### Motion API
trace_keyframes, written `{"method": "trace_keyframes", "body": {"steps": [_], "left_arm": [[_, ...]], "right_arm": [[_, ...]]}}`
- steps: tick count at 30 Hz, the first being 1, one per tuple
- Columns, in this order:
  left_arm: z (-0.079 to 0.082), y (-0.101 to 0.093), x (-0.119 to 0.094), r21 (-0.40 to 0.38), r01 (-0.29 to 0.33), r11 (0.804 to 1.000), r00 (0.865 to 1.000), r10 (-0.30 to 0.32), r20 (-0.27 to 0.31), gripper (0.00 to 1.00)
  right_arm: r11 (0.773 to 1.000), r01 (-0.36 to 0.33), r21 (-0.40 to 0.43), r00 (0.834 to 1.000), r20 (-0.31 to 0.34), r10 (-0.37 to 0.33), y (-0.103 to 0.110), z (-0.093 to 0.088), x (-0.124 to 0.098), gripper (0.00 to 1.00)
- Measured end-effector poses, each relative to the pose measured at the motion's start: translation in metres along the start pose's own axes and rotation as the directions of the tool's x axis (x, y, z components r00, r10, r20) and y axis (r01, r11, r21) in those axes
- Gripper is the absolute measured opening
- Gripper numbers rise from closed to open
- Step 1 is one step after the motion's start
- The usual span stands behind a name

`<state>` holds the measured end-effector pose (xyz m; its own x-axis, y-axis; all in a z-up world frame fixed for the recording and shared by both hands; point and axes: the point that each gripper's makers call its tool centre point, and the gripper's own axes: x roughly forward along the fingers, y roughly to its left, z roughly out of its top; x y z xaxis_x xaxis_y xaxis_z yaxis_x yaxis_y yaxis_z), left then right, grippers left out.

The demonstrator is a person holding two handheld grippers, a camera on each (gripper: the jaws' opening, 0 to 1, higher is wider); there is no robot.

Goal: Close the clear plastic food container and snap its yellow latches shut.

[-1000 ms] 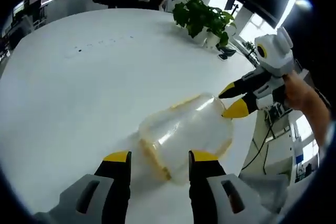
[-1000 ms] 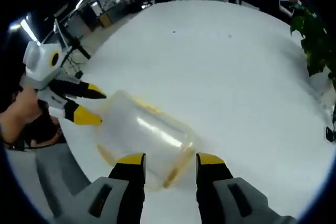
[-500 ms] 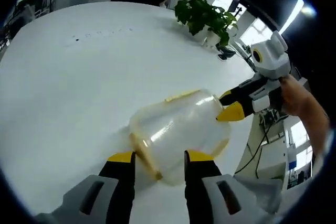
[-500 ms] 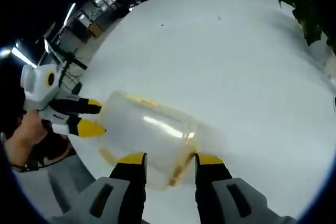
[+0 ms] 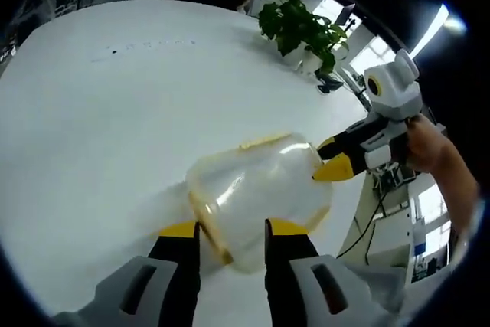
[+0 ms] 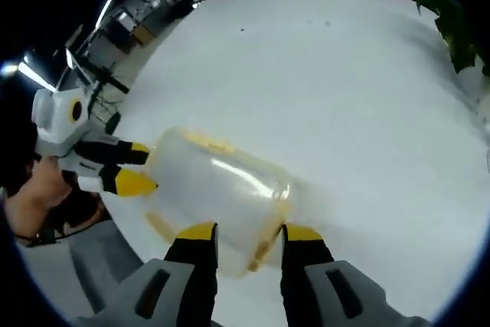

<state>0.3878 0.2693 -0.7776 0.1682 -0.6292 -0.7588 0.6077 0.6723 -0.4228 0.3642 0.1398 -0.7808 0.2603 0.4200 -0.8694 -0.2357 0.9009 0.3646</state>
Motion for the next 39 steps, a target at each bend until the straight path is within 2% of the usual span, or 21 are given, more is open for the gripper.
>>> {"method": "trace_keyframes", "body": {"steps": [11, 19, 25, 31, 36, 39], "left_arm": [[-0.001, 0.003, -0.004, -0.031, 0.009, 0.999, 1.0, -0.009, -0.009, 0.34], [-0.001, 0.002, -0.006, 0.003, 0.015, 1.0, 1.0, -0.015, -0.021, 0.34], [-0.003, 0.001, -0.008, 0.051, 0.016, 0.999, 0.999, -0.015, -0.034, 0.35], [0.003, -0.002, -0.012, 0.113, 0.012, 0.994, 0.999, -0.008, -0.034, 0.41], [0.007, -0.003, -0.016, 0.22, -0.003, 0.976, 0.999, 0.012, -0.042, 0.41], [0.007, -0.001, -0.018, 0.261, -0.015, 0.965, 0.998, 0.031, -0.057, 0.42]], "right_arm": [[1.0, -0.002, 0.014, 1.0, 0.029, 0.001, 0.001, 0.002, -0.004, 0.32], [0.994, 0.02, -0.104, 1.0, 0.025, -0.018, 0.001, 0.005, -0.007, 0.31], [0.977, 0.042, -0.211, 0.999, 0.008, -0.042, 0.001, 0.005, -0.009, 0.31], [0.951, 0.066, -0.301, 0.997, -0.006, -0.071, 0.002, 0.006, -0.014, 0.31], [0.918, 0.076, -0.389, 0.996, -0.022, -0.092, 0.002, 0.008, -0.015, 0.31], [0.906, 0.081, -0.415, 0.994, -0.031, -0.103, 0.003, 0.007, -0.017, 0.31]]}}
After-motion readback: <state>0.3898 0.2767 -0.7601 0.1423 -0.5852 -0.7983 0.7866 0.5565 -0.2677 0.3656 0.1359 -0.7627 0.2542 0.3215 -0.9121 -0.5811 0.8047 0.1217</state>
